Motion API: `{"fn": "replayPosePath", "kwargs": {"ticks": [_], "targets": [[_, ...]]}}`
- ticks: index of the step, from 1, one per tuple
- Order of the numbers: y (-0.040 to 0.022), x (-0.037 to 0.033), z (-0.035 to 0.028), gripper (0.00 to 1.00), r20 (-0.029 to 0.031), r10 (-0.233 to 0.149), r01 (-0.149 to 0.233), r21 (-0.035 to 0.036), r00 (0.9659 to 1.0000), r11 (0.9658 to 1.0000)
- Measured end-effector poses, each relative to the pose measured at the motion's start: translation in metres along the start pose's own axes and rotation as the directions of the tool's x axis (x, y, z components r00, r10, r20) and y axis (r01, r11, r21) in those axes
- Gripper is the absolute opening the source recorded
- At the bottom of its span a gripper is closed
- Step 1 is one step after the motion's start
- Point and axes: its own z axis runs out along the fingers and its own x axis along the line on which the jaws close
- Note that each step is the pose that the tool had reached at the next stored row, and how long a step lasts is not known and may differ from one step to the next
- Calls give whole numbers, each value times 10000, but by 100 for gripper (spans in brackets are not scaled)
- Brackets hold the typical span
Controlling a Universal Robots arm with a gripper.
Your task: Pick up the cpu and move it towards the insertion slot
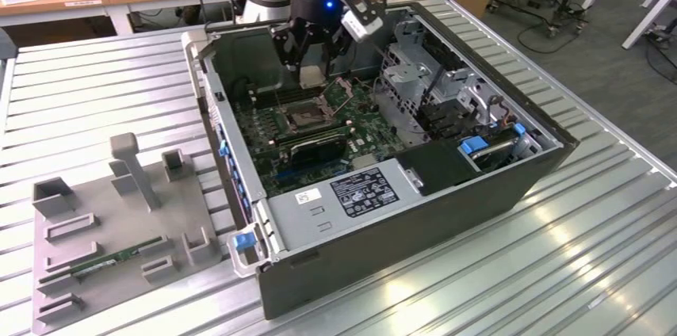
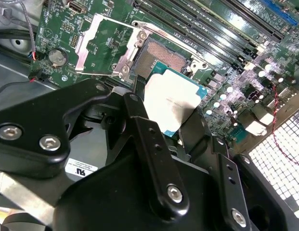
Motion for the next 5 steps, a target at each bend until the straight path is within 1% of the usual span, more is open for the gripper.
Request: {"fn": "replayPosePath", "kwargs": {"ticks": [5], "targets": [[1,0,-5,55,0,0,0,1,10000,10000]]}}
